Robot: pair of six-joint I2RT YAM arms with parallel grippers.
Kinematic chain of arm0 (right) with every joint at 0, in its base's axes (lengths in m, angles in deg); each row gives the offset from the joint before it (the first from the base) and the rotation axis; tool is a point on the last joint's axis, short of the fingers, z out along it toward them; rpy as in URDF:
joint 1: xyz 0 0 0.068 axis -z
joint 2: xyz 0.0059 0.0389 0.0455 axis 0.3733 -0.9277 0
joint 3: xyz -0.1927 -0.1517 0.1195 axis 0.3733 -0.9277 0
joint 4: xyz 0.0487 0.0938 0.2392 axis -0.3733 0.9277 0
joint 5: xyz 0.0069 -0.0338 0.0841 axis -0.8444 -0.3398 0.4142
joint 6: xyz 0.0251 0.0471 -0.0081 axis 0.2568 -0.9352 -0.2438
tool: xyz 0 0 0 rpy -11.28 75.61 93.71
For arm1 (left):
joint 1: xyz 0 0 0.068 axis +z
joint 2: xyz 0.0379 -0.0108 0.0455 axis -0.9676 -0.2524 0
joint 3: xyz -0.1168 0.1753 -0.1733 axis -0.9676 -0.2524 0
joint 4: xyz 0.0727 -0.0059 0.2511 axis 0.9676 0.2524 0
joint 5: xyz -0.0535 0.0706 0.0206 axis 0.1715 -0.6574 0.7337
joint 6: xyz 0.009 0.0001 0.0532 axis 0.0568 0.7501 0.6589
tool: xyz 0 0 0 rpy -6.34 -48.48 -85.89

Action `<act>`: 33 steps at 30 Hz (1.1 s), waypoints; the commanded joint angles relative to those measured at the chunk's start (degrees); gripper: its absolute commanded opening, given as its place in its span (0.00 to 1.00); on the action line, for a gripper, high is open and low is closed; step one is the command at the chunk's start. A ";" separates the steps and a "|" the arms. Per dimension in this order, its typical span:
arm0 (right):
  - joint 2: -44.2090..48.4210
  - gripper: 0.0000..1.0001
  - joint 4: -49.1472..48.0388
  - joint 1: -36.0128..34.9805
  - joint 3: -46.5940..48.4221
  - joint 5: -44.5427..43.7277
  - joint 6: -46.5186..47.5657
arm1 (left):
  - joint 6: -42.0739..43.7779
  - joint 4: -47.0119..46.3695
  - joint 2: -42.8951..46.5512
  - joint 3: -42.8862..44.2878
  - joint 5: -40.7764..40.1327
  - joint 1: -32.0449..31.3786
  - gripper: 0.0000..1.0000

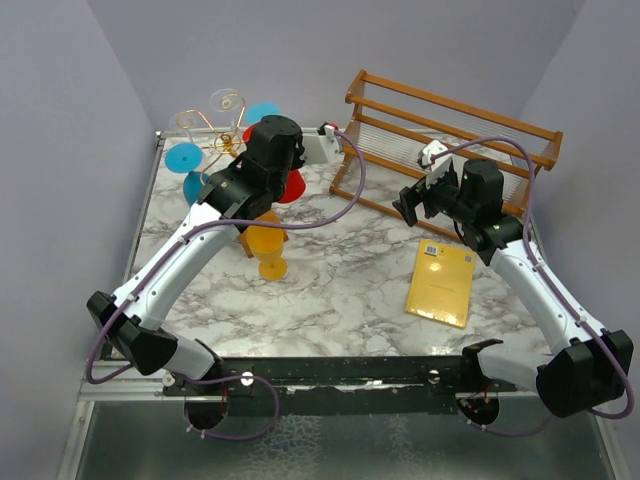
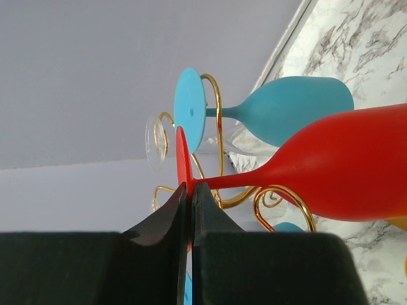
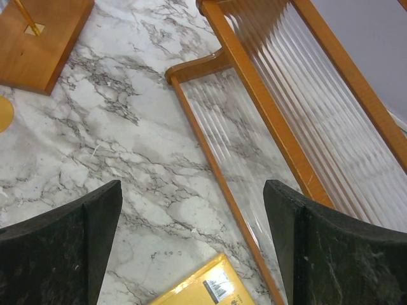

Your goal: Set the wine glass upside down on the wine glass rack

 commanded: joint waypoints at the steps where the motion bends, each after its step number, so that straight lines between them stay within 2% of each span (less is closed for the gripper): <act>1: -0.48 0.92 -1.30 0.50 0.19 1.64 -0.39 | 0.96 2.96 2.44 0.14 -2.38 0.09 0.00; 17: -1.55 0.92 -0.75 0.59 0.73 2.09 -0.13 | 2.62 4.72 2.35 0.14 -4.07 0.09 0.00; 33: -2.55 0.92 -0.71 0.67 1.04 2.44 -0.13 | 0.45 12.64 2.95 4.45 2.89 0.00 0.00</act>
